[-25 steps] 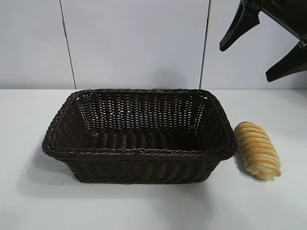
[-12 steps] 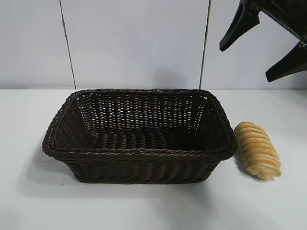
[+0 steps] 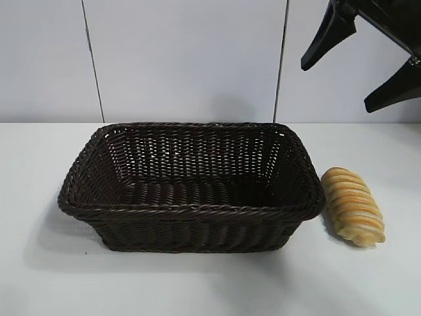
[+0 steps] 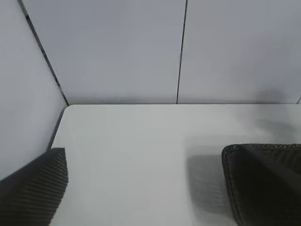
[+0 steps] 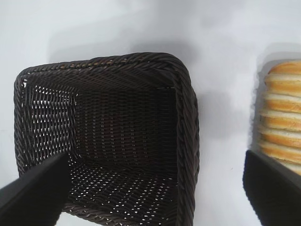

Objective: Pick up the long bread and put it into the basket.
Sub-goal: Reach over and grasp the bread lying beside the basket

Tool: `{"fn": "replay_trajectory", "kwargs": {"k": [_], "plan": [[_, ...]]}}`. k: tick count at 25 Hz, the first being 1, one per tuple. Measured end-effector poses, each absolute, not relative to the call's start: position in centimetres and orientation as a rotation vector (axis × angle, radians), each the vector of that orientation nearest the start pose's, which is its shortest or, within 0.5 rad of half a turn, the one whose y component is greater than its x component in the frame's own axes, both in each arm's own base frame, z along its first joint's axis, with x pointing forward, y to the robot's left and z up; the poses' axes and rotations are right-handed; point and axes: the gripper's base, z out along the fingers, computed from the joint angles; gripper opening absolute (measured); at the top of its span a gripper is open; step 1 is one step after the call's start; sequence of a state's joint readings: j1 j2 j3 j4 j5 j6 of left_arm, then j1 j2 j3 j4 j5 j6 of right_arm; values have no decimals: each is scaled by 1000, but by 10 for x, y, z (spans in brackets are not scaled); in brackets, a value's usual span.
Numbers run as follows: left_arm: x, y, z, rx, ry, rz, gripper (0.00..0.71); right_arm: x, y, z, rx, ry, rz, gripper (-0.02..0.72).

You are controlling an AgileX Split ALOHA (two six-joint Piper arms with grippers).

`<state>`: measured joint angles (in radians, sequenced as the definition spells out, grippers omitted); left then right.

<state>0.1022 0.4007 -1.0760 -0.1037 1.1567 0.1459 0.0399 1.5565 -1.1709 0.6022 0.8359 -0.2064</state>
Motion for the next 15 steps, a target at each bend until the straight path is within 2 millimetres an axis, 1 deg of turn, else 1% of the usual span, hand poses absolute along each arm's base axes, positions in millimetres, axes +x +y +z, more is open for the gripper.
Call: {"fn": "replay_trajectory", "kwargs": {"k": [4, 7, 9, 13, 15], "plan": [[-6, -9, 377, 63, 1999, 49, 693, 321, 51, 282, 84, 2600, 661, 694], [-3, -8, 345, 60, 2063, 47, 693, 321, 51, 282, 84, 2600, 661, 694], [3, -7, 323, 59, 2124, 40, 693, 321, 51, 282, 84, 2600, 661, 694], [14, -6, 288, 58, 2245, 23, 693, 320, 51, 282, 83, 2602, 663, 694], [18, -6, 277, 55, 2274, 15, 693, 320, 51, 282, 83, 2603, 663, 694]]}}
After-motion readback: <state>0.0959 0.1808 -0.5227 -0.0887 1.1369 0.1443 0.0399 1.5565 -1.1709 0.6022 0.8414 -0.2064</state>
